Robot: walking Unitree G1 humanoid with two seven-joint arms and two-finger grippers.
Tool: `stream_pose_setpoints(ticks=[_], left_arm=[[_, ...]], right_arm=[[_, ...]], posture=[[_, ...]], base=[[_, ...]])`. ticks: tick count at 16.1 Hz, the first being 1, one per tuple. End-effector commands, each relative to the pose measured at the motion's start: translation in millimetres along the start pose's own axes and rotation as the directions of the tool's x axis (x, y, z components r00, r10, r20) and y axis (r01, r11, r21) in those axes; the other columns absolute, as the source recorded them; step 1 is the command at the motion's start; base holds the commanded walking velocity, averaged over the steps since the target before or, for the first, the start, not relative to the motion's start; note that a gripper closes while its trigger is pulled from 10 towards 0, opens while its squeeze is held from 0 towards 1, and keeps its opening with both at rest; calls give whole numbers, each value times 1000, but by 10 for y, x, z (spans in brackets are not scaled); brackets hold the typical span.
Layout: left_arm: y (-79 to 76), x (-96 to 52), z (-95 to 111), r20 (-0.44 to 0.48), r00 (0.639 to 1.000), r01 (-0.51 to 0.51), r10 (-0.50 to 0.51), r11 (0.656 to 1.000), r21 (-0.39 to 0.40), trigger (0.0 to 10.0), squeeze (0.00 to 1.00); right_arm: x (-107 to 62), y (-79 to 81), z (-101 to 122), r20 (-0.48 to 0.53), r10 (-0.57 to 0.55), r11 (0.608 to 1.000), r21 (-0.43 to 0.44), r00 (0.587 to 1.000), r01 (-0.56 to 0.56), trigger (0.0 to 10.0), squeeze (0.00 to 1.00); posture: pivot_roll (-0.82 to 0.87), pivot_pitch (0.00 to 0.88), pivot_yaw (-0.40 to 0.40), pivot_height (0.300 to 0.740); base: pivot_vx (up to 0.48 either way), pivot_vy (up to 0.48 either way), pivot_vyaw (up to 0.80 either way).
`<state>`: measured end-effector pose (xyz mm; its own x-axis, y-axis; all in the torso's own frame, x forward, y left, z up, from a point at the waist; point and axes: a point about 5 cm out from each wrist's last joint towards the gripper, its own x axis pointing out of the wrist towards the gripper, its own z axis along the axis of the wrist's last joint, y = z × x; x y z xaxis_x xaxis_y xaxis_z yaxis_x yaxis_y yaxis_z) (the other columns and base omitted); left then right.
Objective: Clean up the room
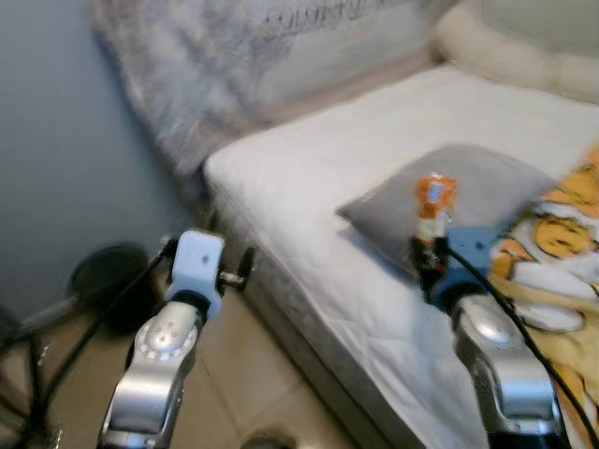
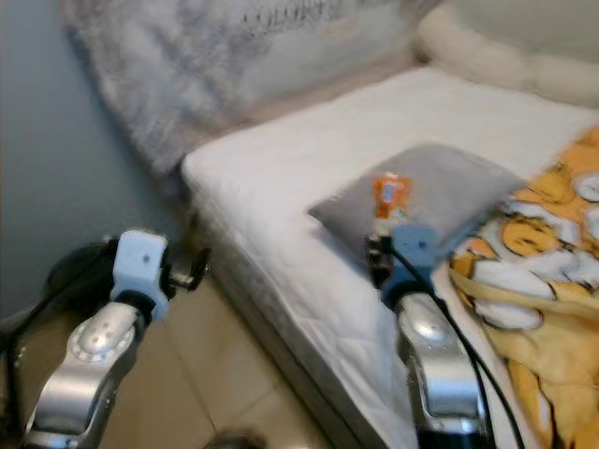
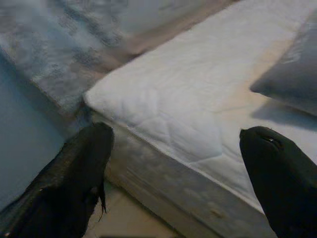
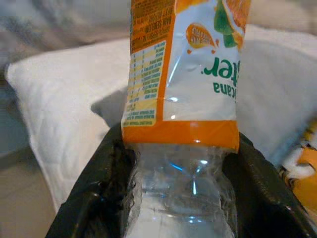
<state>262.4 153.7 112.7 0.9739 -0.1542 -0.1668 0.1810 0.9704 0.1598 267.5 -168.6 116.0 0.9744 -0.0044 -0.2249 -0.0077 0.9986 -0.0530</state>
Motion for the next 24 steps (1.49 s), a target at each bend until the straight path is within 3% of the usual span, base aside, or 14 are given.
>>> stream_pose_setpoints(ticks=[1, 5, 8, 17, 24], left_arm=[[11, -5, 17, 4, 1000, -14, 14, 1000, 5, 10000, 0], [37, 3, 50, 22, 1000, -16, 16, 1000, -20, 10000, 0], [48, 7, 42, 19, 1000, -14, 14, 1000, -25, 10000, 0], [25, -7, 28, 15, 1000, -22, 23, 998, -55, 10000, 0], [11, 1, 29, 14, 999, -35, 36, 997, -66, 10000, 0]], right_arm=[[1, 30, -63, -41, 29, 999, 16, 999, -29, 10000, 0], [3, 101, -113, -73, 73, 996, 47, 995, -69, 10000, 0], [13, 106, -118, -82, 72, 997, 46, 994, -68, 10000, 0], [127, 84, -132, -101, 44, 995, -88, 994, -53, 10000, 0], [174, 127, -138, -116, 84, 994, -61, 990, -92, 10000, 0]], posture=[[18, 0, 73, 740], [18, 0, 74, 740], [16, 0, 72, 740], [29, 0, 38, 740], [24, 0, 16, 740]], base=[[0, 0, 800], [0, 0, 800], [300, 0, 0], [349, 0, 0], [363, 0, 314]])
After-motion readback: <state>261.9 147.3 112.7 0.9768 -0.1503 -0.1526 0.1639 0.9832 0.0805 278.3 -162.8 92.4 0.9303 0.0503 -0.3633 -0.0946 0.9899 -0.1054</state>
